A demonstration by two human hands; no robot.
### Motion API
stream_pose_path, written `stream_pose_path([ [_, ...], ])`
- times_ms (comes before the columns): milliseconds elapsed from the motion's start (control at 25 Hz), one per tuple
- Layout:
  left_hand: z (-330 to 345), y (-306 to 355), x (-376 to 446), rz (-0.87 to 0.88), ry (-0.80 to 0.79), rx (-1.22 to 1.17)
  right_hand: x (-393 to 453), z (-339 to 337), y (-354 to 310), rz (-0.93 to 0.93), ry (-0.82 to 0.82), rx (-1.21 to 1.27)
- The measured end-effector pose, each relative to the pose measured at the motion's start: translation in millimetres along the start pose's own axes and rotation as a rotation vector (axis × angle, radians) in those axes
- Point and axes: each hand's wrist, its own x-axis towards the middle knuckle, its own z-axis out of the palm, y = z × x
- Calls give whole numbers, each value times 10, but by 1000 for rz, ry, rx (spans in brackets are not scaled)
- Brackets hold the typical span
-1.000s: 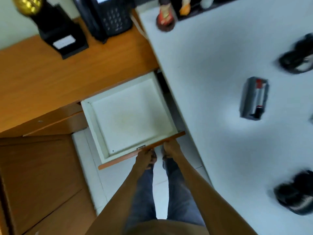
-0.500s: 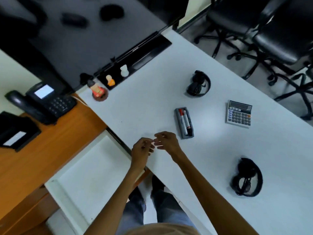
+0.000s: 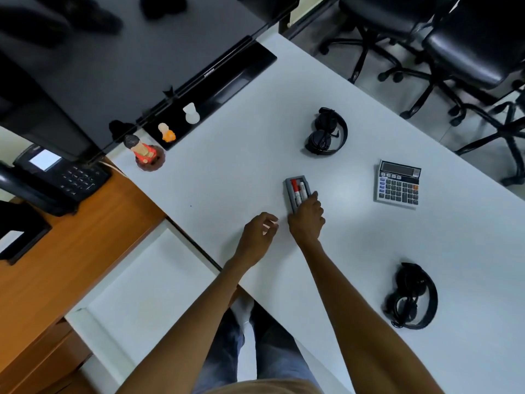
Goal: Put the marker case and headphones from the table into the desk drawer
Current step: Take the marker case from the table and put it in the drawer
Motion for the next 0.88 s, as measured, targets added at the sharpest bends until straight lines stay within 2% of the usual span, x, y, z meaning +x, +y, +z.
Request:
stream_pose_path([
  [80, -78, -85, -24, -6, 15, -16, 12, 29, 11, 23, -10, 2],
  [160, -188, -191, -71, -7, 64, -64, -13, 41, 4, 29, -78, 143],
  [240, -349, -317, -164, -22, 133, -130, -153, 93, -100, -66, -209, 285],
  [360, -655, -509, -349, -88, 224, -259, -490, 281, -401, -209, -327, 352],
  [480, -1092, -903, -685, -134, 390, -419, -951, 629, -810, -287, -427, 401],
  [640, -1654, -1612, -1251, -237, 577, -536, -1544, 1276, -1232, -367, -595, 369],
  [880, -2298, -2810, -2178, -402, 765, -603, -2509, 2535, -1604, -413, -956, 108],
])
